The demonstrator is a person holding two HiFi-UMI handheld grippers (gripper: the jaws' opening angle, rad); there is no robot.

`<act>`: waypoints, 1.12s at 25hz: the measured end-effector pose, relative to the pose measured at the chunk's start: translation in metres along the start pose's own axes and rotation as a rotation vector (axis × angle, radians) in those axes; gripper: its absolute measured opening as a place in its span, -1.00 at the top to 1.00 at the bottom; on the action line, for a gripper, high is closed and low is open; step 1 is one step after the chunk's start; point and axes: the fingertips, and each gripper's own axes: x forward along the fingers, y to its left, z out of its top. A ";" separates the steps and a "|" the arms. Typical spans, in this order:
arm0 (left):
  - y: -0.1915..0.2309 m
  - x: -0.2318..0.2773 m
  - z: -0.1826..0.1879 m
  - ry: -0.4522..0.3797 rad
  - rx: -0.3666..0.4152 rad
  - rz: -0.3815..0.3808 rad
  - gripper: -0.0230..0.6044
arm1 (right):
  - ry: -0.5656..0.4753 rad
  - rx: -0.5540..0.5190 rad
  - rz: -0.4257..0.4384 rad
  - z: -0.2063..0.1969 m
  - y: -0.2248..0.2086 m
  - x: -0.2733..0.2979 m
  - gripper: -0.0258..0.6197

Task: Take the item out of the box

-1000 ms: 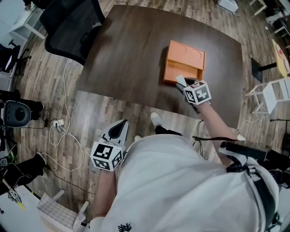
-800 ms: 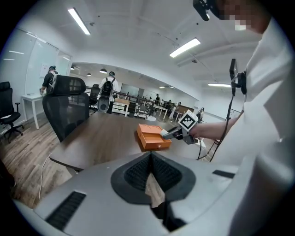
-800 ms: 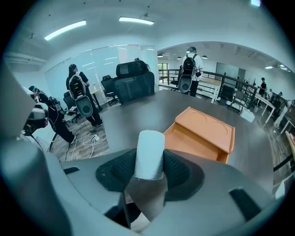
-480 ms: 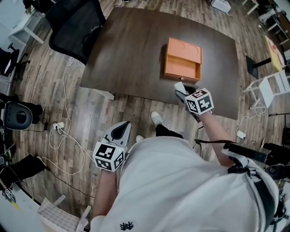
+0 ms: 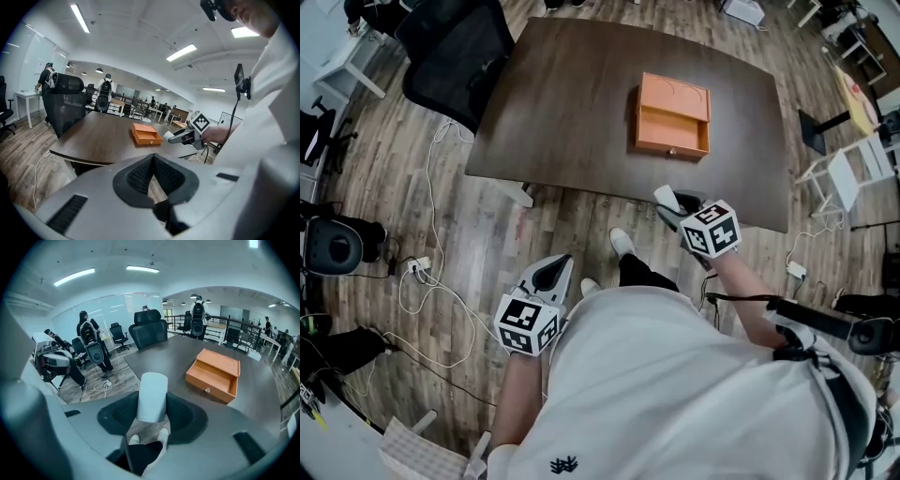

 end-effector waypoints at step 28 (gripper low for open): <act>-0.015 -0.024 -0.017 -0.017 0.003 -0.021 0.89 | -0.020 -0.016 0.032 -0.026 0.059 -0.016 0.38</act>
